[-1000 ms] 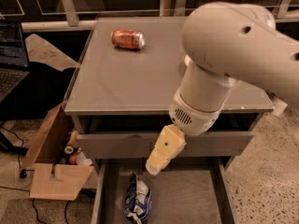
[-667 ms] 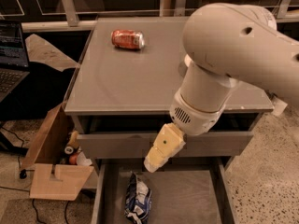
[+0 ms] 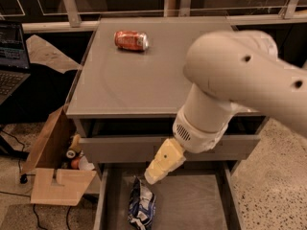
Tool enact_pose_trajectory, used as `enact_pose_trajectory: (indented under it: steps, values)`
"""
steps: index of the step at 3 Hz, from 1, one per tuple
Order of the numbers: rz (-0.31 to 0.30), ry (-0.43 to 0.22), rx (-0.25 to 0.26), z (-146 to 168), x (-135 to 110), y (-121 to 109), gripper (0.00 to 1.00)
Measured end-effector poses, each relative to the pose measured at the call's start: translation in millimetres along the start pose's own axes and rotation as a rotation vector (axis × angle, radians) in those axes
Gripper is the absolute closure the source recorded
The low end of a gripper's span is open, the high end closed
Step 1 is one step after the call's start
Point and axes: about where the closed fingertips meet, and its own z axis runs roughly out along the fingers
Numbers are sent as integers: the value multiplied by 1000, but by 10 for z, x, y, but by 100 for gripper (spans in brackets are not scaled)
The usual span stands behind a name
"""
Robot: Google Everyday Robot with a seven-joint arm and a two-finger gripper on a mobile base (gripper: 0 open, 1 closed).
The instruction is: Pick blue chip bag from middle drawer and place on counter
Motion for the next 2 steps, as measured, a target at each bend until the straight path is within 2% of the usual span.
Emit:
enact_pose_trajectory:
  steps: [1,2]
  values:
    - [131,43,-5,733,81,-34,0]
    - [212,113,-19,1398,113,-50,0]
